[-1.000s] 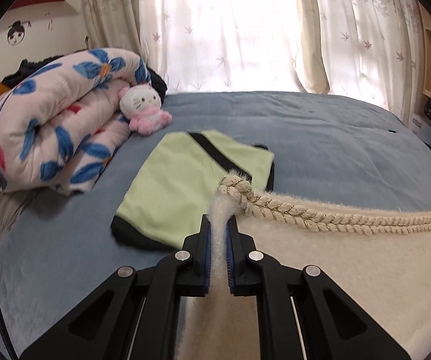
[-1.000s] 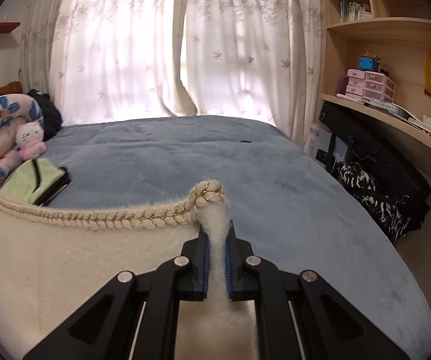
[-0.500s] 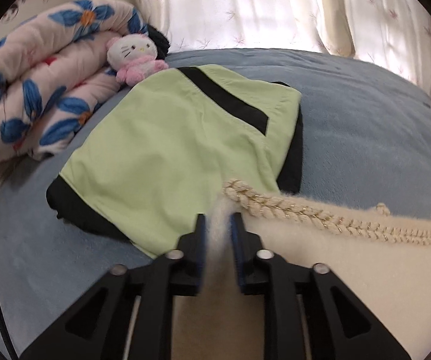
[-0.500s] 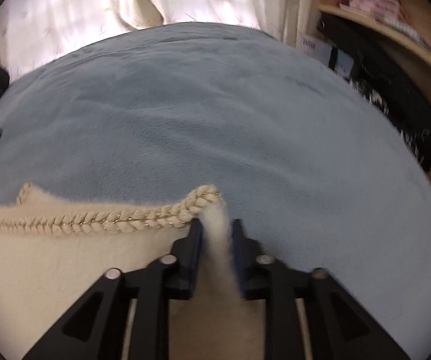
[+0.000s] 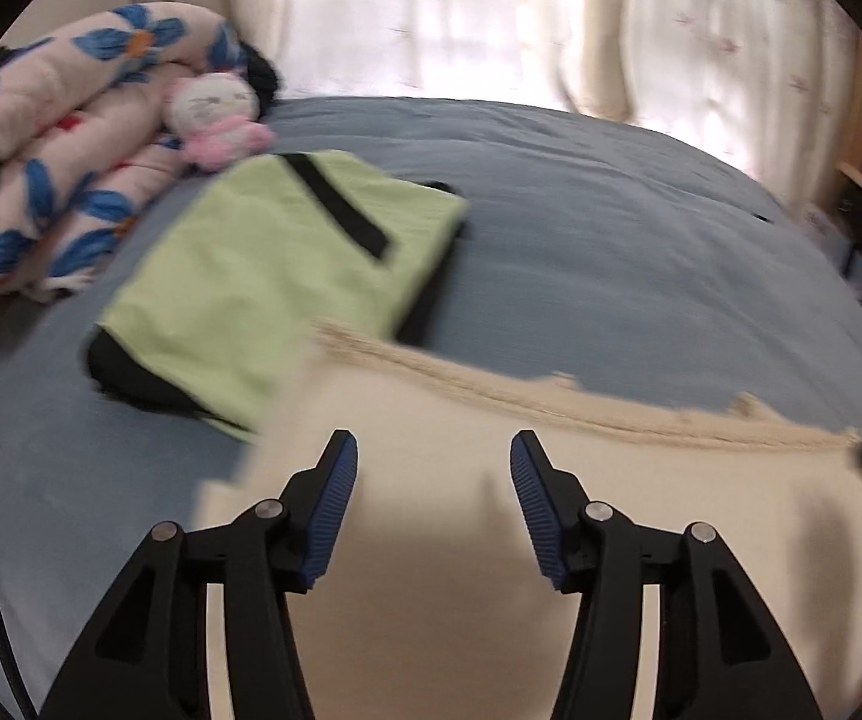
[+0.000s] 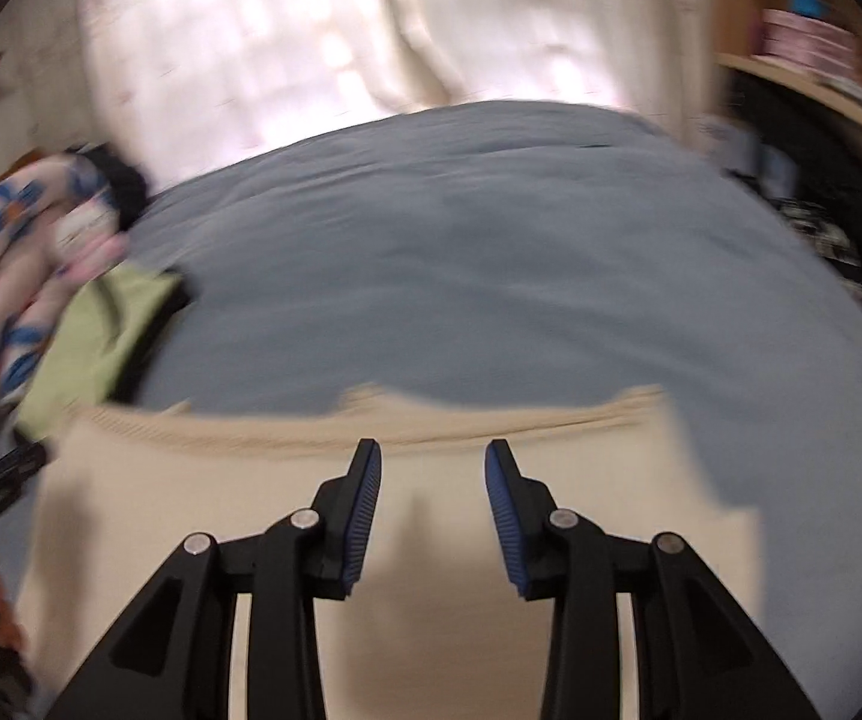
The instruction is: Fold large clothes
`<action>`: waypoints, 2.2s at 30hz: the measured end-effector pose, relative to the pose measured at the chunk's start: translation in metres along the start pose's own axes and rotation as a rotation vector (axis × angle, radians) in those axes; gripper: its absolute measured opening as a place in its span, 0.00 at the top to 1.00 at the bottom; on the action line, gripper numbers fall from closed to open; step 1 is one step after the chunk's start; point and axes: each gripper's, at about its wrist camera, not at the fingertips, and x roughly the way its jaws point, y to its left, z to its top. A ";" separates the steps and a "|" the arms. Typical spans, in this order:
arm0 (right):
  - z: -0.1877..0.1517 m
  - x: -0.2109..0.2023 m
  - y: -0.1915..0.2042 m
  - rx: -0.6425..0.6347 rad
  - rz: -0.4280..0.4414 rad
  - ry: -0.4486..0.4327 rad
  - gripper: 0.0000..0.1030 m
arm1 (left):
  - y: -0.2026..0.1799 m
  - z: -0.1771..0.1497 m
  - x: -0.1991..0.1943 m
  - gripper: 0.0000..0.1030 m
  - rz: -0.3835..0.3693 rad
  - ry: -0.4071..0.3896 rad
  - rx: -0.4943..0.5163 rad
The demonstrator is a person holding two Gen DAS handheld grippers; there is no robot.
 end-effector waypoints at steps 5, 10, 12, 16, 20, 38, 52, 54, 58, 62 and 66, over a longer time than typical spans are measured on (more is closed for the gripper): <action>-0.019 0.047 0.030 -0.071 -0.039 0.091 0.65 | -0.024 -0.019 0.031 0.49 0.030 0.089 0.080; -0.023 0.055 -0.027 -0.030 -0.213 0.070 0.60 | -0.001 -0.026 0.032 0.46 0.081 0.003 0.160; -0.024 0.050 -0.069 0.007 -0.330 0.074 0.57 | 0.027 -0.026 0.033 0.29 0.071 0.004 0.100; -0.035 0.032 -0.139 0.109 -0.425 0.101 0.55 | 0.068 -0.026 0.032 0.23 0.011 0.012 -0.030; -0.044 -0.001 -0.162 0.211 -0.375 0.089 0.53 | 0.077 -0.029 0.020 0.23 0.067 0.023 -0.058; -0.127 -0.072 0.068 -0.101 0.063 0.081 0.53 | 0.029 -0.120 -0.111 0.23 -0.038 0.005 -0.096; -0.158 -0.070 -0.049 0.064 -0.207 0.077 0.53 | 0.083 -0.155 -0.069 0.23 0.069 0.132 -0.147; -0.161 -0.076 -0.078 0.121 -0.238 0.068 0.53 | 0.083 -0.158 -0.070 0.23 0.125 0.130 -0.117; -0.164 -0.082 -0.100 0.186 -0.198 0.060 0.56 | 0.093 -0.165 -0.068 0.16 0.157 0.137 -0.143; -0.165 -0.077 -0.082 0.116 -0.294 0.065 0.54 | 0.114 -0.170 -0.064 0.14 0.068 0.169 -0.270; -0.166 -0.079 -0.083 0.129 -0.325 0.077 0.54 | 0.115 -0.170 -0.064 0.14 0.055 0.171 -0.277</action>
